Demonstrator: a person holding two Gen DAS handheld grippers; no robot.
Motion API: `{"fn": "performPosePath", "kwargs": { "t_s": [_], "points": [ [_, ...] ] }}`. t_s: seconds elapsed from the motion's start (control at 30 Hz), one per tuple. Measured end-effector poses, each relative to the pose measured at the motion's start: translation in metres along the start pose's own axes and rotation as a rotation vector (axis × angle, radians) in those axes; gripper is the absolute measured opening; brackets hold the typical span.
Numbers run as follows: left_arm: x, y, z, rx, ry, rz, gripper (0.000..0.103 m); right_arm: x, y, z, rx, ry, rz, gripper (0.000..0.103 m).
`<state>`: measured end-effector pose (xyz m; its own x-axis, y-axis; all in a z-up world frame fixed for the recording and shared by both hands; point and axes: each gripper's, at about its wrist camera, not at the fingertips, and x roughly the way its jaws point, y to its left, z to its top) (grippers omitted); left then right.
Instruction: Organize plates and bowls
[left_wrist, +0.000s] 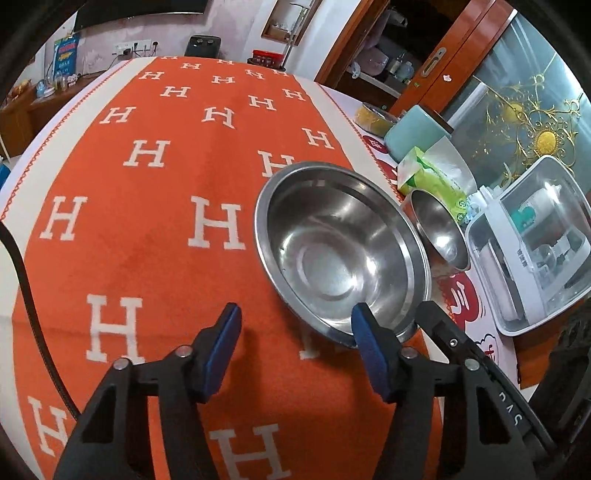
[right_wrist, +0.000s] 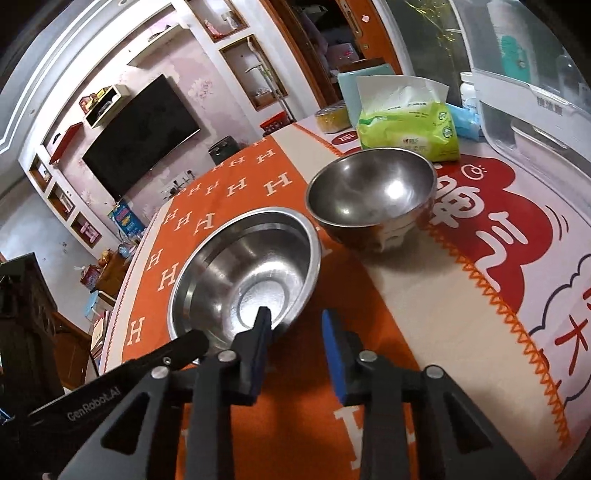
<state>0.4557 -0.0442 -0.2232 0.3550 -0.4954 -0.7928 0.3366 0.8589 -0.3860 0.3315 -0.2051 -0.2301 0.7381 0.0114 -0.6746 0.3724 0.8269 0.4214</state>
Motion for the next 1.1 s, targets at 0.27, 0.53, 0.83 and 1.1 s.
{"fn": "performPosePath", "kwargs": {
  "t_s": [0.27,0.53,0.83,1.1],
  "points": [
    [-0.001,-0.002,0.0,0.012,0.014,-0.003,0.037,0.002,0.003,-0.002,-0.021,0.008,-0.004,0.017],
    [0.0,-0.005,-0.003,0.034,0.022,-0.01,0.024,0.002,0.004,-0.004,-0.026,0.021,-0.01,0.016],
    [-0.012,-0.002,-0.008,0.027,0.029,-0.029,0.024,-0.005,0.003,-0.007,-0.01,0.039,0.002,0.016],
    [-0.044,-0.011,-0.013,0.062,0.004,-0.025,0.024,-0.03,0.011,-0.007,-0.016,0.031,0.011,0.016]
  ]
}}
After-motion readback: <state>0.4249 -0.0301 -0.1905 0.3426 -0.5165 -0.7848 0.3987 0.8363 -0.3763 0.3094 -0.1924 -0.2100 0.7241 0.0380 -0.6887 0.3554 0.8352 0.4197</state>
